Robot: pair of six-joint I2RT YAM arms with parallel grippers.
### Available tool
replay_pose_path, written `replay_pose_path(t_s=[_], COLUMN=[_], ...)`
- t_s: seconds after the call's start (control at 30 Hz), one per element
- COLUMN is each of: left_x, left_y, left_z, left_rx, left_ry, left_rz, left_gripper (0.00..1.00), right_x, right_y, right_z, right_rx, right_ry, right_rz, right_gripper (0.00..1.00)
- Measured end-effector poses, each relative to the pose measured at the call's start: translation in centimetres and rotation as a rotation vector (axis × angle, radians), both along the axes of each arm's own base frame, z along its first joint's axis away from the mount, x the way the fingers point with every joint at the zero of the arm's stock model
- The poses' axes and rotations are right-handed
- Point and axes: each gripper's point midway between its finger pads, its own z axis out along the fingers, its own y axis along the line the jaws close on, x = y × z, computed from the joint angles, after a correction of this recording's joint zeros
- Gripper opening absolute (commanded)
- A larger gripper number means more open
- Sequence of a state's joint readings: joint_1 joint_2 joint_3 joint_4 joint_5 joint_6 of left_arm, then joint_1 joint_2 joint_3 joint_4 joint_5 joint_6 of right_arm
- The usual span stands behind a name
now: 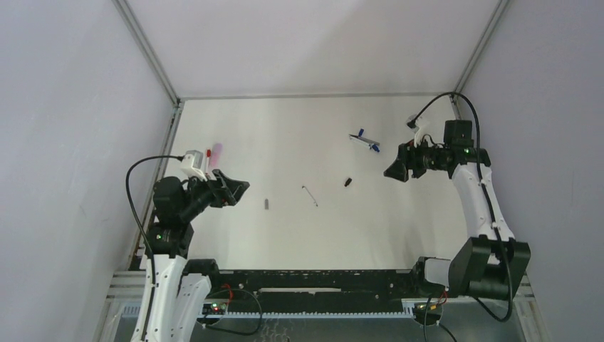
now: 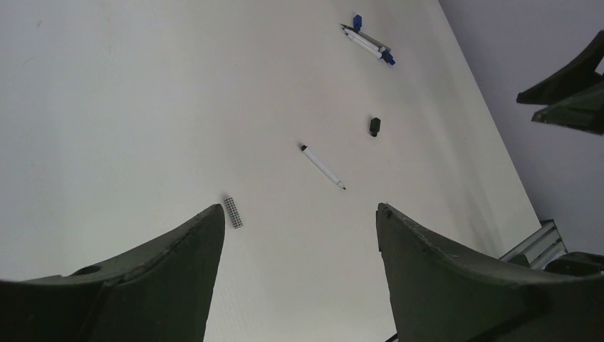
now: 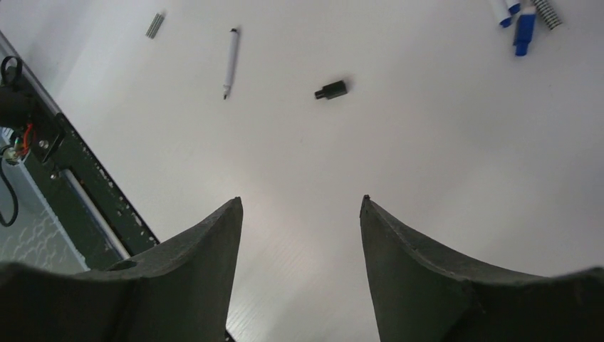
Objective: Insert the pens into the pen caps
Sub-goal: Pick up the pen from the center of the board.
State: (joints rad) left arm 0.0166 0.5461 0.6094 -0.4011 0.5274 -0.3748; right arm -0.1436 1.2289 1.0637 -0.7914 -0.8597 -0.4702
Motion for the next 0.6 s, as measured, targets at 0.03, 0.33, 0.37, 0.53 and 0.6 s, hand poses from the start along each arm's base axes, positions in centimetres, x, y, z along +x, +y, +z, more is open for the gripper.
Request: replay_pose_path(t_s=[0.03,0.33,0.37,0.53,0.6], left_x=[0.0,-0.1,-0.1,0.2,0.3], left_y=[0.0,0.6,0.7,0.9,0.9], left_z=[-0.1,-0.9,-0.9,-1.4,-1.6], left_rx=[0.001,0.029,0.031,0.035,0.035], left_ry=[0.003,0.027,0.030,0.050,0.060], left_rz=[0.000,0.030,0.033,0.045,0.045], left_gripper=[0.81,0.82,0.82,0.82,0.82], right_x=[0.5,9.7,11.1,17.4,19.1], right_y=[-0.2,-1.1,-0.9,0.3,0.6], right_z=[-0.2,0.1,-0.3,-2.6,-3.9], right_rx=[-0.005,-0.079,-0.092,-0.156,-0.191], right_ry=[0.005,-0.018,-0.013,0.010,0.028], right_rz=[-0.004,0.014,0.023,0.051,0.052], right_gripper=[0.63,0.40,0.36,0.30,0.30])
